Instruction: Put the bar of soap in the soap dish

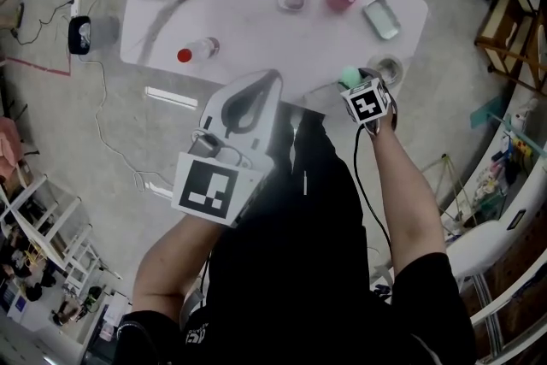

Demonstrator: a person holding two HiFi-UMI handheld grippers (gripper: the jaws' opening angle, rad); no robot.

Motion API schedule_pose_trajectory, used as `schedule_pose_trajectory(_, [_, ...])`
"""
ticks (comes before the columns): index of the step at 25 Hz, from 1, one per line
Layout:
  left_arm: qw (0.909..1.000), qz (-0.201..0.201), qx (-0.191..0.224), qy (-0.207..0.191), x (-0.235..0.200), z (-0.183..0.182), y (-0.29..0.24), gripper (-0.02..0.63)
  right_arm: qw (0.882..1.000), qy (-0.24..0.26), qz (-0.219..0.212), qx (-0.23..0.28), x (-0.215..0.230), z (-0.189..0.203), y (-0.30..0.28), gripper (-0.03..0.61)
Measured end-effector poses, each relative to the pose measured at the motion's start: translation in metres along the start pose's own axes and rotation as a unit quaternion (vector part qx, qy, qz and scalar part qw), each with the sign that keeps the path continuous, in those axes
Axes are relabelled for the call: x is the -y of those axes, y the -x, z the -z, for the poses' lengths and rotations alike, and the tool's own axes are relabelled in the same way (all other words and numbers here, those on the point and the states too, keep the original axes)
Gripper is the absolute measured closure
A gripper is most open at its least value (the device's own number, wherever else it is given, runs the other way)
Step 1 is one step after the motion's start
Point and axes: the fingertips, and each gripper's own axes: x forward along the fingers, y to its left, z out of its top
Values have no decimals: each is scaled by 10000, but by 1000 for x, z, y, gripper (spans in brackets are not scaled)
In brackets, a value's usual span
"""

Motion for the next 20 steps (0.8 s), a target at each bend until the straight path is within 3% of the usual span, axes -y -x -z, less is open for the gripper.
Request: schedule_pose_trajectory(20, [9998,-106,-167,-14,26,-16,-70,604,9999,-19,156,6,119,-18,3,292])
